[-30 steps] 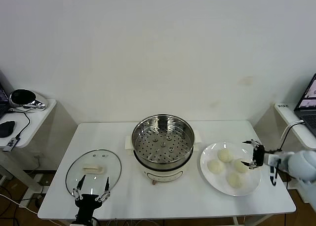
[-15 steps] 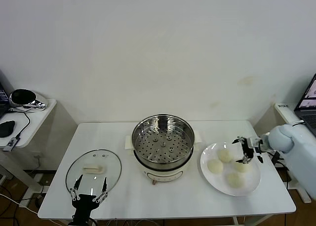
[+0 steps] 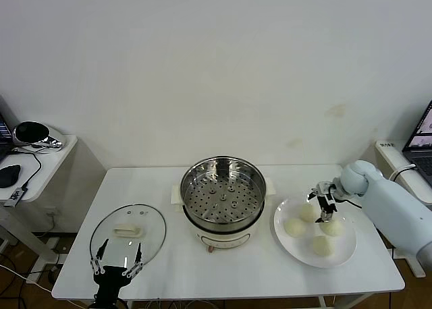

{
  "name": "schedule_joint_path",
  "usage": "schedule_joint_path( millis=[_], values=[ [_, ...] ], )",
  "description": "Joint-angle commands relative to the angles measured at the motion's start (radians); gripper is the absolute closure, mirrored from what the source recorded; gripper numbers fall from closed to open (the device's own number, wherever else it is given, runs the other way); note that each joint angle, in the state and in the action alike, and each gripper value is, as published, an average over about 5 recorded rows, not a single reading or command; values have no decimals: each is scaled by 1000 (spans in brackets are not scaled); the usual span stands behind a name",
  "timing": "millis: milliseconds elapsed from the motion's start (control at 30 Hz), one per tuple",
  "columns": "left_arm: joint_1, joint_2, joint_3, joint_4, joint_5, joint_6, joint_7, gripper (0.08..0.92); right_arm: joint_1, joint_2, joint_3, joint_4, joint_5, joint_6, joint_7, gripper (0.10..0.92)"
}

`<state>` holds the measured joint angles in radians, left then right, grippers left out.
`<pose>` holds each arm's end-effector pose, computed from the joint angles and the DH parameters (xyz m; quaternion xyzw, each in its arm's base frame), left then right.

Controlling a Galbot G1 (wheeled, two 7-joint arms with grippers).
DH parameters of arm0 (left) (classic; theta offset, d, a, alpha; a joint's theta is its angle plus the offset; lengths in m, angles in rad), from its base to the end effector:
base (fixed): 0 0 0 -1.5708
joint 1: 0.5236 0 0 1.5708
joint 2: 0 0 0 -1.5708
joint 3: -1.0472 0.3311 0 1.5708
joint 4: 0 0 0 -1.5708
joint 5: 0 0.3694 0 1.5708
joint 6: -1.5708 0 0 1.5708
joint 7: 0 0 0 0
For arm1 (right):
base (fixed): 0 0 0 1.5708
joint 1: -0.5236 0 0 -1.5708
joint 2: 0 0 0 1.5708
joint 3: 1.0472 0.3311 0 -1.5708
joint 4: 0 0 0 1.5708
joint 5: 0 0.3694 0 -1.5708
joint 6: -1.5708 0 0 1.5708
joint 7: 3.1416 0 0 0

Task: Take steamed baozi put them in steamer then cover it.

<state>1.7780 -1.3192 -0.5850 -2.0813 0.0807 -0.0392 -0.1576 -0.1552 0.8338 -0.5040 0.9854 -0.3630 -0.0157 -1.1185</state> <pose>0.1455 0.0566 -0.3197 0.0220 -0.9836 -0.1645 0.0712 0.5463 -0.1645 -0.2362 0.4910 -0.5403 0.5613 0.3898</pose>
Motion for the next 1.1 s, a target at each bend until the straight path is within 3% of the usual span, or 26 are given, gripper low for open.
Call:
schedule_joint_path(
  millis=[33,600,1100],
  values=[
    [1,-1,-4,-2,4,0,1,177,38,37,-61,-46,-11,-12,-15,204],
    [2,-3,-8,-2,4,-8,0,177,52,18,-93,-13,11,-12,-17,413],
    [-8,15,-5,-7,-13,-14,3,177,399,-208,-302,284,349,-70,-31,431]
  ],
)
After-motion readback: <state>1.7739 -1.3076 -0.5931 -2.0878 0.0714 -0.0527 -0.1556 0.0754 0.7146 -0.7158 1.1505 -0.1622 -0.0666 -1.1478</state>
